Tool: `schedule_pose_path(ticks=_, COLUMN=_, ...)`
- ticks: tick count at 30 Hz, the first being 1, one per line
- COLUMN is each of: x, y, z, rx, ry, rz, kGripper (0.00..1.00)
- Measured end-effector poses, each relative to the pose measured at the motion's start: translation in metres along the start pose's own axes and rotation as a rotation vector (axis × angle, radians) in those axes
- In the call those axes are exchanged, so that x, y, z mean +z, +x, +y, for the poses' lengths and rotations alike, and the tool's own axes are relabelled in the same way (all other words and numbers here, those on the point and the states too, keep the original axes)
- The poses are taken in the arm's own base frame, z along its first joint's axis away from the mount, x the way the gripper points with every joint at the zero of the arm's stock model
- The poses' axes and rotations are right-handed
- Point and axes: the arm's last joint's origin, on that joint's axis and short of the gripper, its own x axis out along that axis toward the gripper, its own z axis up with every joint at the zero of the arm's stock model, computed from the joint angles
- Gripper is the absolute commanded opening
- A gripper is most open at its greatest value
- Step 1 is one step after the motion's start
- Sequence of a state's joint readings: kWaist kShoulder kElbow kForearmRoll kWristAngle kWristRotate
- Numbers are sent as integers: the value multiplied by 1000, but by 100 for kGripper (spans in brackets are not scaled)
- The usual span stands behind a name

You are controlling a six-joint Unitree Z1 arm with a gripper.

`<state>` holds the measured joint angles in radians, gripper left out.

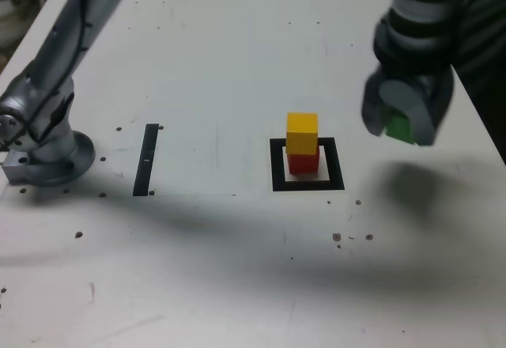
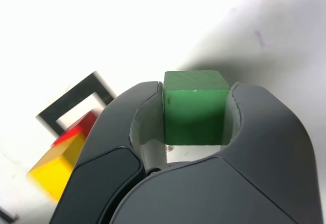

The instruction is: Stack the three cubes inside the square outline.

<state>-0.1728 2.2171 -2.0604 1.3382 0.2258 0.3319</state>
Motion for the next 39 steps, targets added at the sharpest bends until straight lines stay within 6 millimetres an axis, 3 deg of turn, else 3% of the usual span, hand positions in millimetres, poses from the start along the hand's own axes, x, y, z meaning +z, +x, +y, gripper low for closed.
schedule_pose_path(ticks=10, x=-51, y=-38, z=-13, rx=26, ry=-239, rz=22, kGripper=34)
schedule_pose_path(ticks=16, x=-72, y=-41, z=-22, rx=-14, ry=-360, rz=60, kGripper=34)
schedule_pose_path(ticks=39, x=-89, y=-40, z=-32, rx=-84, ry=-453, rz=121, kGripper=34)
